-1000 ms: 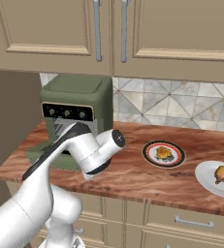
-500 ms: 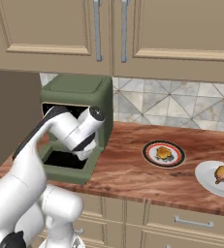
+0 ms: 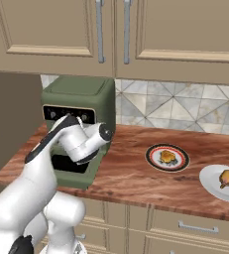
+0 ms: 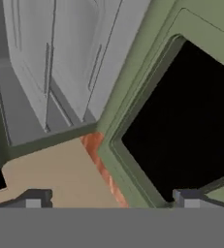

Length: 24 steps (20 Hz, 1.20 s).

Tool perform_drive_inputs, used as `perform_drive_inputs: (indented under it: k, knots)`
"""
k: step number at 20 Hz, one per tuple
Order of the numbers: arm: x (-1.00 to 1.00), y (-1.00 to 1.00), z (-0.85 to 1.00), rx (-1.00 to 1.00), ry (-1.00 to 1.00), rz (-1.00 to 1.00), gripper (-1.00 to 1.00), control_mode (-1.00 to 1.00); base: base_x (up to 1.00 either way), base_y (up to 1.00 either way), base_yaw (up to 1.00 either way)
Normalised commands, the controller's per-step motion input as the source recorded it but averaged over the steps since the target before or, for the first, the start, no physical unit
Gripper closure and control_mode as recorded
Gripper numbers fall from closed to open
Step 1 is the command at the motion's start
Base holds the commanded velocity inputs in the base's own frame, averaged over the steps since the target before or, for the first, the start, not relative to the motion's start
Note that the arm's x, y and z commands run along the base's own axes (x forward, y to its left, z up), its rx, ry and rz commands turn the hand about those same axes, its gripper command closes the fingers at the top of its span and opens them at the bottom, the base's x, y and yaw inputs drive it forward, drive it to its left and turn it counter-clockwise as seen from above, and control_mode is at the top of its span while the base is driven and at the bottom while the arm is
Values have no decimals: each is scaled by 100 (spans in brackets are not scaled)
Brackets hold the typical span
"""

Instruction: Open the toaster oven door. Place the bread on the bottom tray in the toaster oven and place the chicken drumstick on the top tray.

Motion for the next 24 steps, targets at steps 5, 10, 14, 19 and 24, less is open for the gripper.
perform_drive_inputs:
  k: [5, 10, 14, 19, 24]
  knots:
    - [8, 44, -3, 24, 6, -46, -100, -100, 0, 0, 0]
    - [29, -4, -5, 48, 8, -21, -100, -100, 0, 0, 0]
    - [11, -5, -35, 48, 12, -15, -100, -100, 0, 0, 0]
    - [42, 2, -38, 35, 2, -10, -100, -100, 0, 0, 0]
    - [26, 36, -37, 11, 0, -17, -100, -100, 0, 0, 0]
